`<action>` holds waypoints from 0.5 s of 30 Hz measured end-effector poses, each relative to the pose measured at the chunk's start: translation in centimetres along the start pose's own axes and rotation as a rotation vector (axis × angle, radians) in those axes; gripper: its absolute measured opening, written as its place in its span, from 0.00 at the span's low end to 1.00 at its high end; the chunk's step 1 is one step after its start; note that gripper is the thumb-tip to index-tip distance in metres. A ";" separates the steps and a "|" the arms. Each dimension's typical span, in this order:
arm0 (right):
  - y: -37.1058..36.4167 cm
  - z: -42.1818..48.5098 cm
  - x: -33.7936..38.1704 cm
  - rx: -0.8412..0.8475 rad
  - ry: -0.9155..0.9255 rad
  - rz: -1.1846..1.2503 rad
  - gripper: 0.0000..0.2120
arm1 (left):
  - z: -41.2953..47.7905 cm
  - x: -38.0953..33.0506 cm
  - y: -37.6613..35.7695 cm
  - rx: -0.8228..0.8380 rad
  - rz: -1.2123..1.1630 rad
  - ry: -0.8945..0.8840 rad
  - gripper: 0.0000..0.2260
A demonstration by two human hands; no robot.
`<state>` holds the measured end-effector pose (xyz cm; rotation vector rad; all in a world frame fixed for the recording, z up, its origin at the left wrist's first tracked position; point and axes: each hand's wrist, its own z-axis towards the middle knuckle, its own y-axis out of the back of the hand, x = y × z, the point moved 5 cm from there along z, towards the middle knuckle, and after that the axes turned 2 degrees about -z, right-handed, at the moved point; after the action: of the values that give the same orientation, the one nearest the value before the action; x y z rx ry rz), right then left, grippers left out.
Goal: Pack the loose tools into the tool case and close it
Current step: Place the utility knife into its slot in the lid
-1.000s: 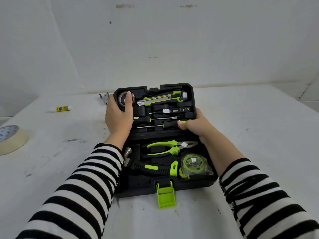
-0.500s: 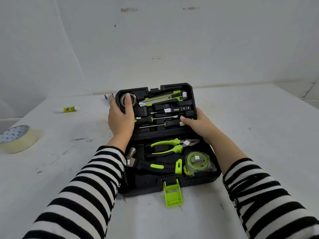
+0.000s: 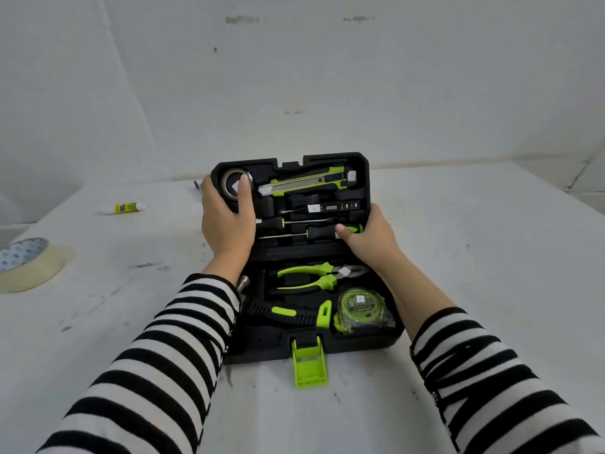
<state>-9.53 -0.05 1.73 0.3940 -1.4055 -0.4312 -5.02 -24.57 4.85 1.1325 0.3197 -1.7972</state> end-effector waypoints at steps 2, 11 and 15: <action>0.0 -0.1 0.1 -0.016 0.007 0.004 0.24 | 0.2 0.3 -0.1 0.007 -0.002 -0.008 0.26; -0.5 1.2 0.2 0.000 0.059 -0.107 0.24 | 0.9 1.1 0.0 0.021 0.011 0.099 0.24; -0.3 2.5 0.7 -0.058 0.069 -0.272 0.26 | 1.9 0.9 0.2 0.030 -0.054 0.120 0.23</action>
<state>-11.97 -0.71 2.49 0.5509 -1.2734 -0.6724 -5.97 -26.41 5.19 1.2668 0.3985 -1.7900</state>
